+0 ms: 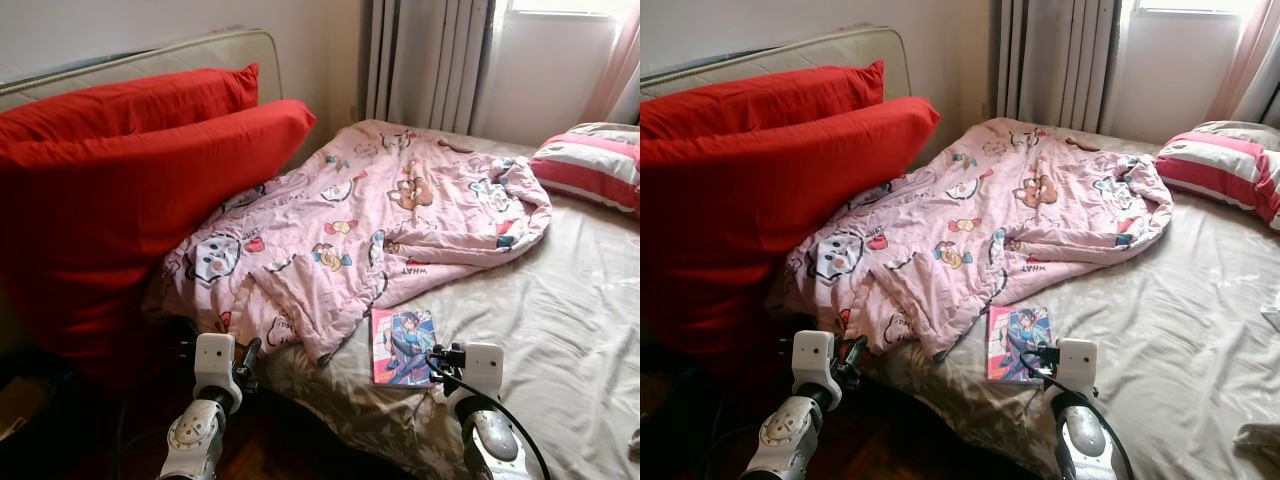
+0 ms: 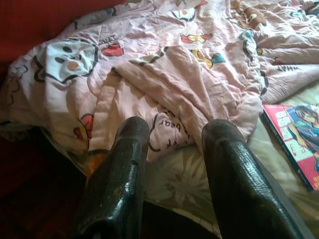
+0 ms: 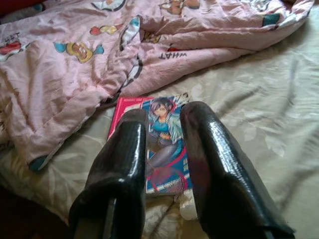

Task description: Clean up the room

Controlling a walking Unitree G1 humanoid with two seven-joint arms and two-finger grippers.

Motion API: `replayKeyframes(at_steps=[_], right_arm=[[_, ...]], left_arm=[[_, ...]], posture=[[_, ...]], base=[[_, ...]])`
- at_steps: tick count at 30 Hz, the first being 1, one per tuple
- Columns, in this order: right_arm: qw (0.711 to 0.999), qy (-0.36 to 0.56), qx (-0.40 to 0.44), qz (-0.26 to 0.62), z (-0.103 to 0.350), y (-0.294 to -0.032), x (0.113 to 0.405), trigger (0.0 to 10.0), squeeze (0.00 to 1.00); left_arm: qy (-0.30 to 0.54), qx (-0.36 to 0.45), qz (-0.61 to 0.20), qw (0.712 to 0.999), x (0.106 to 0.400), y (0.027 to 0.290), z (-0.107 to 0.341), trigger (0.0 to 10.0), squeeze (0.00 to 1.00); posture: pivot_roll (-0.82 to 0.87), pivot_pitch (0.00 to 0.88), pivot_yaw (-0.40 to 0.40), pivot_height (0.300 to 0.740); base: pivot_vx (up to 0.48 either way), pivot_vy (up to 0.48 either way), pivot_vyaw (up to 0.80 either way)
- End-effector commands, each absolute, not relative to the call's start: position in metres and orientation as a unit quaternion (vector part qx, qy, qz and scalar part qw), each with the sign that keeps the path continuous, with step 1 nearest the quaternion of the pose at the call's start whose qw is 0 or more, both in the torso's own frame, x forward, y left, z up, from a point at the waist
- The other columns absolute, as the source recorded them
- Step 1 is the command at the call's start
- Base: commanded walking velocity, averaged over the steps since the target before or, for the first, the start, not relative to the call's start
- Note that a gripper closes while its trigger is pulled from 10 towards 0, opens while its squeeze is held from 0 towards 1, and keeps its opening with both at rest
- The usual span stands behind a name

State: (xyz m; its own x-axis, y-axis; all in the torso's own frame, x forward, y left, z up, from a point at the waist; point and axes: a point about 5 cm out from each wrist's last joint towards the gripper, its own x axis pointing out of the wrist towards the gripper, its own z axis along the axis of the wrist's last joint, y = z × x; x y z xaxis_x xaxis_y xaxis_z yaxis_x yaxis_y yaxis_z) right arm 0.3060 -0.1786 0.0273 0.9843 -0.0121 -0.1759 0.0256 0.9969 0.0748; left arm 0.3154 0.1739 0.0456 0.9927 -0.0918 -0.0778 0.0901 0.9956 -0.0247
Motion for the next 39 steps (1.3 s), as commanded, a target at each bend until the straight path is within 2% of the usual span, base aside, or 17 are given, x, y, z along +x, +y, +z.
replayKeyframes(at_steps=[1,10,39], right_arm=[[0.995,0.087,0.043,-0.007,0.0279,-0.1763,0.3069,10.0,0.0],[0.995,0.092,0.041,-0.004,0.0272,-0.1737,0.3075,10.0,0.0],[0.993,0.107,0.041,-0.004,0.0241,-0.1733,0.3069,10.0,0.0]], left_arm=[[0.044,-0.016,-0.037,0.998,0.3161,0.1782,0.0458,10.0,0.0],[0.043,-0.016,-0.041,0.998,0.3165,0.1772,0.0463,10.0,0.0],[0.042,-0.015,-0.047,0.998,0.3171,0.176,0.0472,10.0,0.0]], posture=[[-0.08,0.043,0.03,0.611],[-0.08,0.048,0.031,0.611],[-0.08,0.044,0.035,0.611]], base=[[0.0,0.0,0.0],[0.0,0.0,0.0],[0.281,0.0,0.0]])
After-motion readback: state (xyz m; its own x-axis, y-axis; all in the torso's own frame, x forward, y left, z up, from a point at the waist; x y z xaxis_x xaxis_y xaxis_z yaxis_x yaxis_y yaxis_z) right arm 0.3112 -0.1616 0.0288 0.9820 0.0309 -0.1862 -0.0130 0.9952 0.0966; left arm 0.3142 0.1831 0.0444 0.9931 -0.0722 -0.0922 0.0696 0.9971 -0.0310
